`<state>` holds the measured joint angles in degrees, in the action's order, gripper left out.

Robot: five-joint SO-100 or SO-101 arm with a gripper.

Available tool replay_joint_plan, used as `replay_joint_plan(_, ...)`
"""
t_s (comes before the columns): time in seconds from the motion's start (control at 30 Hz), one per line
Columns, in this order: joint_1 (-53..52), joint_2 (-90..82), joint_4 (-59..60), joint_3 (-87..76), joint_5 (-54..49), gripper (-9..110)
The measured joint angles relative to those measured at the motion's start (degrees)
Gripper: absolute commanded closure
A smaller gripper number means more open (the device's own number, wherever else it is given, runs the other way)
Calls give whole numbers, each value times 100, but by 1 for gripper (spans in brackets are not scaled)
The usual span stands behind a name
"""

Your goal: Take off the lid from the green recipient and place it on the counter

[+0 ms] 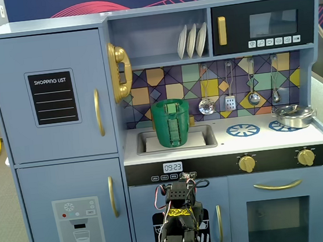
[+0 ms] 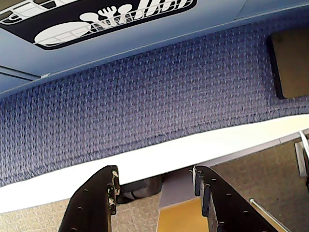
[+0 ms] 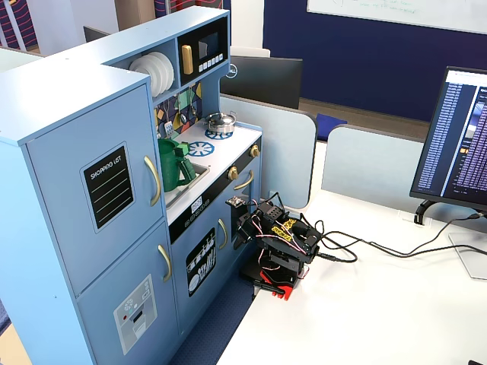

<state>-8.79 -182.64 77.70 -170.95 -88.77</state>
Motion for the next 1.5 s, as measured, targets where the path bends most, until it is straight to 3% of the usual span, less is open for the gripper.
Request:
replay_joint_plan(0.5,-62,0,0,0,0,101)
replay_joint_plan(0.63,-220,88,-202,149,-422,101)
replay_joint_plan(0.77,-53,519,-1160,1178,-747,101)
replay_joint_plan(0.93,123,1336,-2821,2821,-932,68)
replay_joint_plan(1.0,70,1670,-3612,3296,-932,62)
replay_joint_plan(1.17,185,2522,-5300,4113,-932,60)
replay_joint_plan(1.5,237,3990,-6012,5643,-932,60)
